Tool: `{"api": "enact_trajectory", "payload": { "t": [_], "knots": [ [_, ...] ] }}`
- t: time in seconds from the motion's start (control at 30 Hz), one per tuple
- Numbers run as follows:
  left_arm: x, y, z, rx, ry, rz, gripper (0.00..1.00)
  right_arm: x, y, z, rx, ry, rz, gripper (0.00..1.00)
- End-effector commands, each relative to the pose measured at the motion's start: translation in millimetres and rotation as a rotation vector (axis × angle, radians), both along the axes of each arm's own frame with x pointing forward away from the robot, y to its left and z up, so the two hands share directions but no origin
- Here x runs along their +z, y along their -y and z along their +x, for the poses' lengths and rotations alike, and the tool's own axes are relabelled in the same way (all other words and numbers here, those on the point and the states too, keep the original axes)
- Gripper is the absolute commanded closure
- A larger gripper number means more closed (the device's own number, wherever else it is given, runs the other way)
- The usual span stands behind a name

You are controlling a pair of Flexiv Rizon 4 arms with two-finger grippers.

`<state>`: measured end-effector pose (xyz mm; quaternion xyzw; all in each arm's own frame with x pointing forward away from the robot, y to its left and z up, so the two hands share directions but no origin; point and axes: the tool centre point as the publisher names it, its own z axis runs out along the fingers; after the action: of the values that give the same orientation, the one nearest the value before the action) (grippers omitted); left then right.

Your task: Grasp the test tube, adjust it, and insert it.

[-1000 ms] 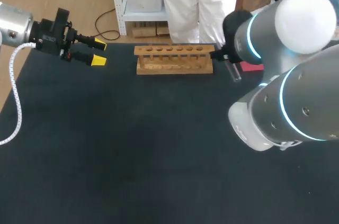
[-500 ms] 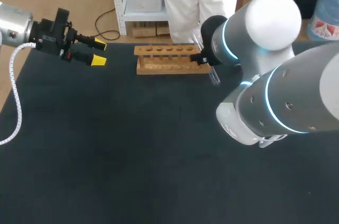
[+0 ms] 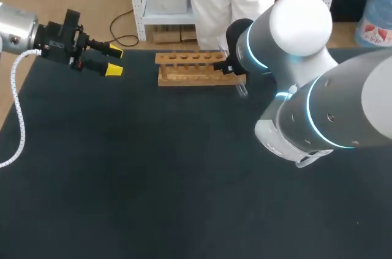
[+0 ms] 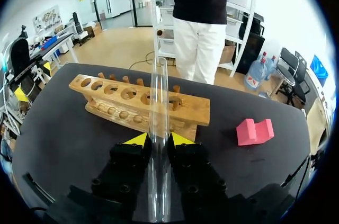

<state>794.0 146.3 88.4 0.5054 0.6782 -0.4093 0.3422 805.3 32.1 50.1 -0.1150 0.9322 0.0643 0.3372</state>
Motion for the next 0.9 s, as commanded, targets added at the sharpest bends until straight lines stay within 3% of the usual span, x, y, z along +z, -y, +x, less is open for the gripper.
{"api": "enact_trajectory", "payload": {
  "t": [0.03,0.9],
  "knots": [
    [-0.8,-0.2,0.8,-0.002,0.000,0.000,0.00,-3.3,-4.2,7.1,-0.007,-0.011,0.000,1.00],
    [-0.8,-0.2,0.8,-0.002,0.000,0.000,0.00,-26.9,-11.9,17.8,0.030,-0.126,0.044,1.00]
  ]
}}
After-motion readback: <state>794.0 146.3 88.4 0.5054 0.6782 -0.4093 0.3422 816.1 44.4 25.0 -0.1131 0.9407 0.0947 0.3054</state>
